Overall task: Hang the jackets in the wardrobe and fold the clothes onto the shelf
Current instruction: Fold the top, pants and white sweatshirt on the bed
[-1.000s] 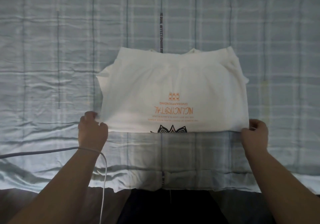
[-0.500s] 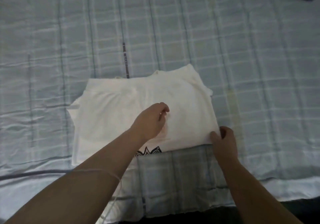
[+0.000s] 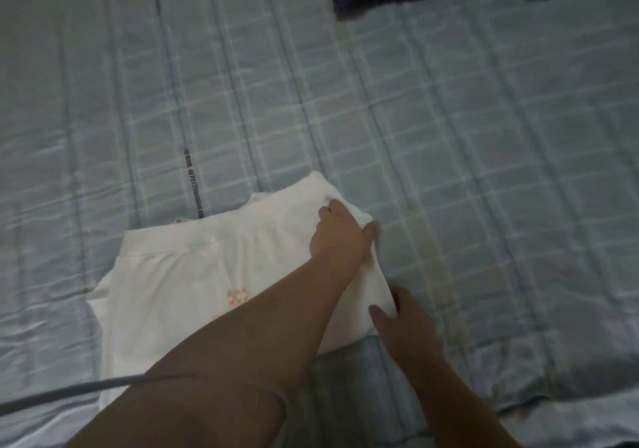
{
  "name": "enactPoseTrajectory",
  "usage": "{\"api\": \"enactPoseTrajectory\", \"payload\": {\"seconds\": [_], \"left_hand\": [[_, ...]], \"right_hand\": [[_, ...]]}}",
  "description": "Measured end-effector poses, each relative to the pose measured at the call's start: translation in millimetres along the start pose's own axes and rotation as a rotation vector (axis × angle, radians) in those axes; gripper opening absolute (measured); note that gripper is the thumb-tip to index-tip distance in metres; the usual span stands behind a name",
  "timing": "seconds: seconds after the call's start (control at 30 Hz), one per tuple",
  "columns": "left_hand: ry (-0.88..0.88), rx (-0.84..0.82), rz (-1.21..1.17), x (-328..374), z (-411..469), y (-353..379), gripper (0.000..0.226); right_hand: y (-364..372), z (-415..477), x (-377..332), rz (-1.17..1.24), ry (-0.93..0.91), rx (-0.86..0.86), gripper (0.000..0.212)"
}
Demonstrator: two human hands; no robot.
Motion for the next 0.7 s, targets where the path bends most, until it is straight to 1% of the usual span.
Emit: {"api": "enactPoseTrajectory", "payload": {"seconds": [0.03,0.13,0.23,0.3,0.43,0.53,0.63,0.7], "left_hand": [[-0.007,0.006,0.033,4,2,4,0.090],[-0.016,0.057,0.106,16,4,13,0.099],[-0.046,0.030,0.125,19,9,24,0.106],[-0.059,0.007,0.107,19,13,27,0.105],[-0.023,0.046,0.098,14,12,15,0.080],[0.005,-0.005,-0.005,4,7,-5,0.068],[0.089,0.028,-0.120,-12,-7,-52,0.043],[0.174,0.070,-0.148,-33,-18,-87,0.033]], "right_hand": [[0,1,1,0.004,0.014,-0.012,0.040],[-1,4,3,0.028,0.046,-0.041,0.035],[1,4,3,0.021,0.054,-0.098,0.038],[6,4,2,0.000,0.058,-0.136,0.039],[15,-7,-11,0.152,0.075,-0.192,0.044],[18,-23,-31,0.266,0.025,-0.182,0.056],[31,-48,-60,0.272,-0.091,-0.168,0.050],[51,-67,-78,0.251,-0.129,-0.158,0.048]]}}
Point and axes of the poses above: each hand's wrist, its own z-axis towards the middle knuckle, its own y-axis out of the palm, x = y × z, the point moved 9 cm from there along z, towards the middle knuckle, and after that the axes turned 3 degrees about -y, right-handed, at the moved point
